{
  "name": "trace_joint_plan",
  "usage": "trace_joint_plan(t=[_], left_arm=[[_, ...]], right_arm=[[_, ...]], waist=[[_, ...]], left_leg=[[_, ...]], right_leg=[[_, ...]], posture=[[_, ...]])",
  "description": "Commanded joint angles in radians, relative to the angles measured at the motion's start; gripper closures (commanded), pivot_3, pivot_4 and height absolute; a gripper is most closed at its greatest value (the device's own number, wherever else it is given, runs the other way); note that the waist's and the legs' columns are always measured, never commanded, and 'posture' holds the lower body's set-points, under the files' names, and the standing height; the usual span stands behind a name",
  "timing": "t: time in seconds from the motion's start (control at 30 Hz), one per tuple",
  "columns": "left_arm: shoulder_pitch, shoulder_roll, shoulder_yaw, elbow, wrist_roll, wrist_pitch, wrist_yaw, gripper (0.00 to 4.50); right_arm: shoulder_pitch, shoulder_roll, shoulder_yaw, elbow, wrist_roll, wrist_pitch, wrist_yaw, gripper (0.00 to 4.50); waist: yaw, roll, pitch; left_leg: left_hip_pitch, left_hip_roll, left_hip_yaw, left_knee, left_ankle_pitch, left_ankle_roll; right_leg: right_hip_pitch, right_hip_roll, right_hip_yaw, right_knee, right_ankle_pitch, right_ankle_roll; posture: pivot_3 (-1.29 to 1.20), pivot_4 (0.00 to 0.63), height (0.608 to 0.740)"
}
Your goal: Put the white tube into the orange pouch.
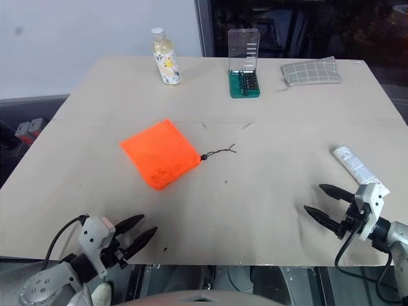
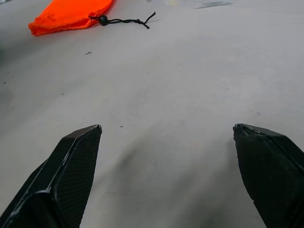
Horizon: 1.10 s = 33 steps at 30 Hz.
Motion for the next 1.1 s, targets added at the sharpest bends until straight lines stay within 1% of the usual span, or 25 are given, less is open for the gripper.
trace_joint_plan(t=[0.03,0.37,0.83,0.87,0.9,0.97,1.1], left_arm=[[0.016,0.002,-0.004,-0.012,-0.01,0.015,0.0,1.79],[0.015,-0.01,-0.018,-0.021,-0.014,0.009,0.007,1.79],[-0.019,-0.018,0.004,-0.042,-0.053,0.002,0.001,1.79],[-0.026,-0.017,0.003,-0.045,-0.044,-0.007,0.005,1.27],[-0.037,-0.016,0.0,-0.05,-0.041,-0.017,0.003,0.98],[-0.068,-0.009,-0.012,-0.06,-0.014,-0.025,0.013,0.05],[-0.153,0.0,-0.036,-0.079,0.041,0.003,0.06,0.02]], right_arm=[[-0.005,0.004,-0.004,-0.04,0.007,0.0,-0.015,0.0],[-0.007,0.015,0.001,-0.04,0.015,0.0,-0.021,0.0],[0.008,0.017,-0.006,-0.037,0.021,-0.001,-0.017,0.0],[0.01,0.015,-0.008,-0.038,0.024,0.003,-0.016,0.0],[0.013,0.013,-0.01,-0.04,0.032,0.011,-0.012,0.0],[0.021,0.007,-0.013,-0.047,0.048,0.036,-0.005,0.0],[0.036,-0.026,-0.008,-0.059,0.042,0.112,-0.033,0.0]], waist=[[0.0,0.0,0.0],[0.0,0.0,0.0],[0.0,-0.002,0.001],[0.0,-0.002,0.002],[0.001,-0.002,0.002],[0.001,-0.002,0.002],[0.001,-0.002,0.002]], left_leg=[[0.0,0.0,0.0,0.0,0.0,0.0],[0.0,0.0,0.0,0.0,0.0,0.0],[-0.001,0.0,-0.001,0.0,0.0,0.0],[-0.001,0.0,-0.001,0.0,0.0,0.0],[-0.001,0.001,-0.001,0.0,0.0,0.0],[-0.001,0.0,-0.001,0.0,0.0,0.0],[-0.002,0.0,-0.001,0.0,0.0,0.0]], right_leg=[[0.0,0.0,0.0,0.0,0.0,0.0],[0.0,0.0,0.0,0.0,0.0,0.0],[0.0,-0.001,0.003,0.0,0.0,0.0],[0.0,-0.001,0.003,-0.001,0.0,0.0],[0.0,-0.001,0.003,0.0,0.0,0.0],[0.0,-0.001,0.003,-0.001,0.0,0.0],[0.0,-0.001,0.003,-0.001,0.0,0.0]], posture=[[0.0,0.15,0.74],[0.0,0.15,0.74],[0.0,0.15,0.74],[0.0,0.15,0.74],[0.0,0.15,0.74],[0.0,0.15,0.74],[0.0,0.15,0.74]])
